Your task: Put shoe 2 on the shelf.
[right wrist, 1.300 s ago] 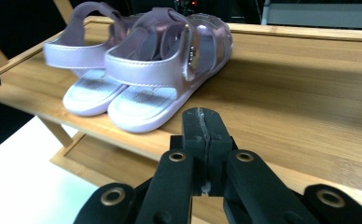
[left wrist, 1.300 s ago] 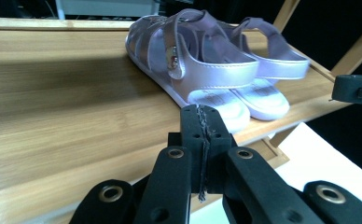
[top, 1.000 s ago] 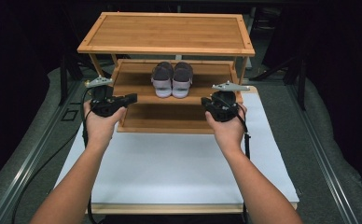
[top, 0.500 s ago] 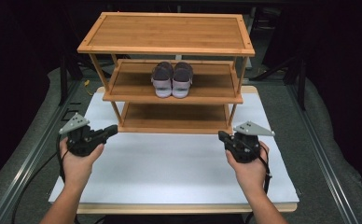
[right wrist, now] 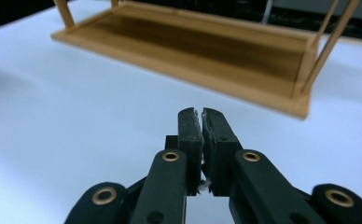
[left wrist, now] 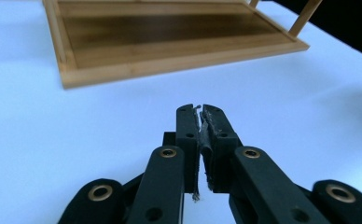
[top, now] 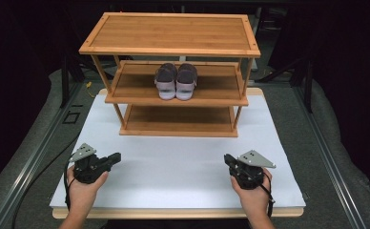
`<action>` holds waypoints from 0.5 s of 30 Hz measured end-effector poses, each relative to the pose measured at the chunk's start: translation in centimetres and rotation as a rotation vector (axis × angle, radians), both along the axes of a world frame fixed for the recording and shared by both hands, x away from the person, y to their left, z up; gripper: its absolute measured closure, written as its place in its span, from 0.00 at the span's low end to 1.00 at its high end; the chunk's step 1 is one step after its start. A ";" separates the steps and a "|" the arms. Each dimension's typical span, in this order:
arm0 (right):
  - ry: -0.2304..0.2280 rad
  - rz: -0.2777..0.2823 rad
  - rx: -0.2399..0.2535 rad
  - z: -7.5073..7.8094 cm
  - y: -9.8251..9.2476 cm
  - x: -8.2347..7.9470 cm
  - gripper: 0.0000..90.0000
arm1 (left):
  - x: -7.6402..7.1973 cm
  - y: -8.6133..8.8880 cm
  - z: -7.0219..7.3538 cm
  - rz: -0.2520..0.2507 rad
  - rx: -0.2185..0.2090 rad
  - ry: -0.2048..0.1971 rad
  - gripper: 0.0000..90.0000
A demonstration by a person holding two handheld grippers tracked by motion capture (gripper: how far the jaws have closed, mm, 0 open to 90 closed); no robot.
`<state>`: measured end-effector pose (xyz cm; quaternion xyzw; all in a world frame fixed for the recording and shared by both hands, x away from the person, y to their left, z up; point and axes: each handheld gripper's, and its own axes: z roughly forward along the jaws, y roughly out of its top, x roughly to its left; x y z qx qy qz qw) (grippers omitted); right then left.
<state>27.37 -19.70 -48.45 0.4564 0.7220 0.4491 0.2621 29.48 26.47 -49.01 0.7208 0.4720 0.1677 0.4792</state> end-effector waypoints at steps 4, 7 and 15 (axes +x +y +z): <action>0.032 0.022 -0.016 -1.4 0.5 0.3 0.90 | 0.3 -0.2 -1.3 -0.005 0.022 0.027 0.91; 0.062 0.039 -0.016 -2.4 0.7 0.7 0.85 | 0.5 -0.5 -2.0 -0.018 0.038 0.036 0.84; 0.146 0.058 -0.041 -4.2 0.6 1.4 0.68 | 1.0 -2.1 -3.7 -0.069 0.085 0.053 0.64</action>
